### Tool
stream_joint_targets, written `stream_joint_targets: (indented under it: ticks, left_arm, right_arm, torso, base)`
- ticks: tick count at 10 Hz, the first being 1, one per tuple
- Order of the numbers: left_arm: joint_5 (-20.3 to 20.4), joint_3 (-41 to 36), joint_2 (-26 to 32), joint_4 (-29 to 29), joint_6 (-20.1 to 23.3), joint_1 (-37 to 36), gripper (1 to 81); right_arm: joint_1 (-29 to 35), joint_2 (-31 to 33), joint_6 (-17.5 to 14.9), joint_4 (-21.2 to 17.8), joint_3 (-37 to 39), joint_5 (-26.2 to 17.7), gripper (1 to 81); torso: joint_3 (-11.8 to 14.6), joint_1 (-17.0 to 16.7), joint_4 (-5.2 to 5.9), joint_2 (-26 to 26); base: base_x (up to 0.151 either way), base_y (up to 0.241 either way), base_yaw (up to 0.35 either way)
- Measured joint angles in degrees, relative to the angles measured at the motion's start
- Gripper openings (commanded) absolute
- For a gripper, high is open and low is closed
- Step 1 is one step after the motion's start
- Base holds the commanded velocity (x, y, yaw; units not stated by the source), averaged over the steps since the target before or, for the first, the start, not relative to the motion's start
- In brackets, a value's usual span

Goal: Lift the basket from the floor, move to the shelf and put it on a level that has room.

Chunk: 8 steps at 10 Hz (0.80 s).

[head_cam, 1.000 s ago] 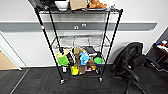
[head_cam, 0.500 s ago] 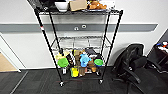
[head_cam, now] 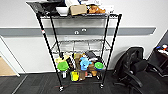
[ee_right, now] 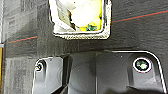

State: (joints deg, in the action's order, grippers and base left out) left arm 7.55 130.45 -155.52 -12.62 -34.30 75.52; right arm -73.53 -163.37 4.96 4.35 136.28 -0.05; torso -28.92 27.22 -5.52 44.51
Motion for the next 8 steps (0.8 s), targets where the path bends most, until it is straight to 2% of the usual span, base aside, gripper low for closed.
stream_joint_targets:
  ticks: [5, 6, 8]
  left_arm:
    - [-0.05, 1.33, 0.28, 0.46, -0.04, -0.06, 81.1]
    - [-0.05, 1.33, 0.3, 0.8, -0.06, -0.22, 81.1]
    - [-0.06, 1.3, 0.3, 0.88, -0.04, -0.2, 81.1]
  right_arm:
    - [-1.05, -0.04, -0.01, 0.02, 0.83, -0.24, 81.1]
    - [-0.94, -0.02, -0.01, 0.02, 0.85, -0.2, 81.1]
    - [-0.89, -0.04, -0.04, 0.02, 1.05, -0.3, 81.1]
  torso:
    - [-0.09, 6.14, 0.0, 9.77]
    - [-0.7, 7.14, 0.0, 11.52]
    - [-3.67, 9.24, 0.0, 14.8]
  base:
    - [0.0, 0.0, 0.0]
    - [0.0, 0.0, 0.0]
    - [0.0, 0.0, 0.0]
